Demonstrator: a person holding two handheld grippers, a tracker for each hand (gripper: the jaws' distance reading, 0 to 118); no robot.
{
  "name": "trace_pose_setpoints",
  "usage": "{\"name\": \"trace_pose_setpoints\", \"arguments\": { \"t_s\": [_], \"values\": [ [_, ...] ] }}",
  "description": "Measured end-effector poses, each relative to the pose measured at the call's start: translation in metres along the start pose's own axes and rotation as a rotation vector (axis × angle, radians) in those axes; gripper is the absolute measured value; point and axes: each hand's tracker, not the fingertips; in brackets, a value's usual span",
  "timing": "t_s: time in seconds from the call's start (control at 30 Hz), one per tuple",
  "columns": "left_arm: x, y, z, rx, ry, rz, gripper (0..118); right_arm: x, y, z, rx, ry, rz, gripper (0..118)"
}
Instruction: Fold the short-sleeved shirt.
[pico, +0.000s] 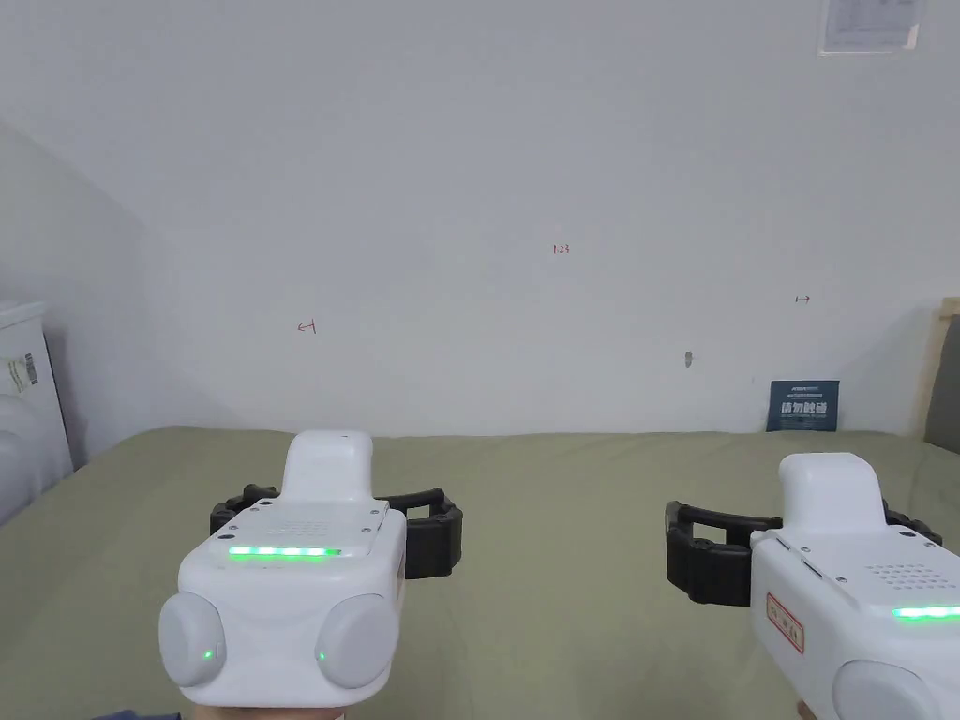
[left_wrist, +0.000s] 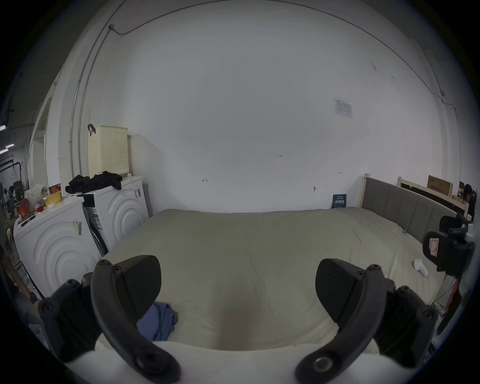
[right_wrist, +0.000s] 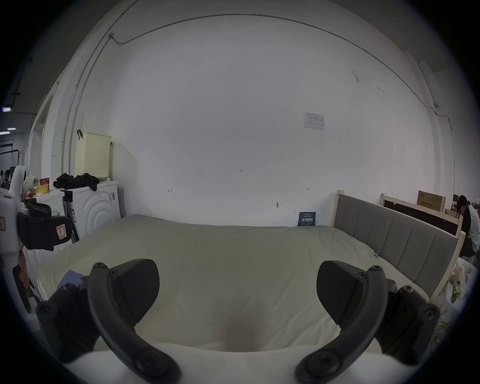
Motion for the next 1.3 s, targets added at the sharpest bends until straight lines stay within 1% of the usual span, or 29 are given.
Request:
{"name": "trace_pose_setpoints", "arguments": {
  "t_s": [0.9,1.17,1.3],
  "values": [
    [0.0000,-0.0044,0.0004,-0.017,-0.008,0.012,118,0.0007,0.0001,-0.0020,-0.002,-0.009,0.013,118],
    [-0.0015,-0.0062,-0.0006,-0.035,-0.018,0.030,118,-0.0047,-0.0039,-0.0029,-0.012,-0.004,0.016,118],
    [-0.0016,-0.0078,0.0007,-0.032,-0.013,0.017,118,-0.0064,-0.0051,-0.0036,-0.017,-0.003,0.016,118]
  ]
}}
